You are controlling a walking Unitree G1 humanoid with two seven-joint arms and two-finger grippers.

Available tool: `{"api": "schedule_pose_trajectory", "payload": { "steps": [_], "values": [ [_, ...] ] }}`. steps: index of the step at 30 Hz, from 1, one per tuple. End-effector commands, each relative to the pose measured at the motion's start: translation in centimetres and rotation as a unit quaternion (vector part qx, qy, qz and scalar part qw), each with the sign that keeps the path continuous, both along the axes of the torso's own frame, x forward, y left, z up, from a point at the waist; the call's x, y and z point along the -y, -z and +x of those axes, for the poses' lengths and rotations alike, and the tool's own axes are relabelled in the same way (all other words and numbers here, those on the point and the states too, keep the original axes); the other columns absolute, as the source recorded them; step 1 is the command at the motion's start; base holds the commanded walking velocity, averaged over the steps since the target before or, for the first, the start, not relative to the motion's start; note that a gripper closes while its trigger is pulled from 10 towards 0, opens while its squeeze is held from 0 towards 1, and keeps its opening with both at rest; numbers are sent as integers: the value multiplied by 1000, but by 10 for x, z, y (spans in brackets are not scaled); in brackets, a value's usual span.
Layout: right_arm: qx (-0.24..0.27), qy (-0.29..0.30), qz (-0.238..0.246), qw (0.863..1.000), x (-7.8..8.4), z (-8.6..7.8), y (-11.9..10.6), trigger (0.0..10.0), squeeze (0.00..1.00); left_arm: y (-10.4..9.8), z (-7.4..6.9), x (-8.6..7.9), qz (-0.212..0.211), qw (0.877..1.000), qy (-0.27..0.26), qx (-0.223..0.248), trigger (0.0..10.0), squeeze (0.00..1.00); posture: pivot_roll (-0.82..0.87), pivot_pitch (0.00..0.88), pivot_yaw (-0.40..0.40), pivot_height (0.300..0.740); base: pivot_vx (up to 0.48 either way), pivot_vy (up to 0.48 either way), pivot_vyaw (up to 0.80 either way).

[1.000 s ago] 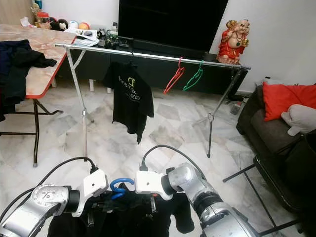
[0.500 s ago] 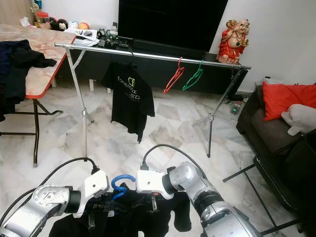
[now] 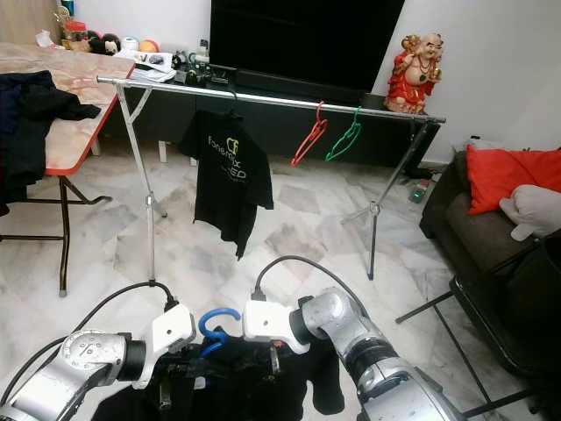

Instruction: Hang hanger

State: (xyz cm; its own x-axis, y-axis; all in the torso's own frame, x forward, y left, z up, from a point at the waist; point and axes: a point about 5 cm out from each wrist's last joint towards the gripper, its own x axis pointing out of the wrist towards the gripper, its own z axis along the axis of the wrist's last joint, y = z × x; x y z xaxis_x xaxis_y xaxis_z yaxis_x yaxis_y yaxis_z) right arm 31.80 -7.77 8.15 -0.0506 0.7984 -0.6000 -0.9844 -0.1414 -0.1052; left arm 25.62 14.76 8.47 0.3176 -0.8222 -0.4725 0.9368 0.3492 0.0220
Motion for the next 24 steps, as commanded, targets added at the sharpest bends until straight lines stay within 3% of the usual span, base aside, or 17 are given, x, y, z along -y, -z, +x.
{"api": "schedule_pose_trajectory", "payload": {
  "steps": [1,9,11,13,19,22,23,24],
  "values": [
    [-2,-13,-2,1000,4,1,-4,10000,1000,-1,6,-5,17,999,-19,20,0,0,247,0,-193,740,0,0,0],
    [10,-23,-25,999,14,6,-12,10000,1000,9,14,-12,42,996,-65,32,0,0,233,0,-196,740,0,0,0],
    [35,17,-18,999,26,16,-23,10000,1000,19,19,-21,64,991,-106,47,0,0,223,0,-188,740,0,0,0],
    [41,31,-14,999,28,19,-25,10000,1000,21,19,-22,67,990,-112,48,0,0,221,0,-185,740,0,0,0],
    [58,113,12,992,56,29,-35,10000,1000,29,21,-31,66,983,-160,55,0,0,204,0,-172,740,0,0,0],
    [60,206,38,976,85,31,-33,10000,1000,40,22,-43,91,972,-208,65,0,0,190,0,-159,740,0,0,0],
    [63,229,42,970,90,31,-31,10000,788,42,23,-46,101,967,-223,74,0,0,188,0,-158,740,0,0,0],
    [64,256,50,963,94,31,-29,10000,59,44,26,-51,109,958,-250,85,0,0,184,0,-153,740,0,0,0]
  ]
}}
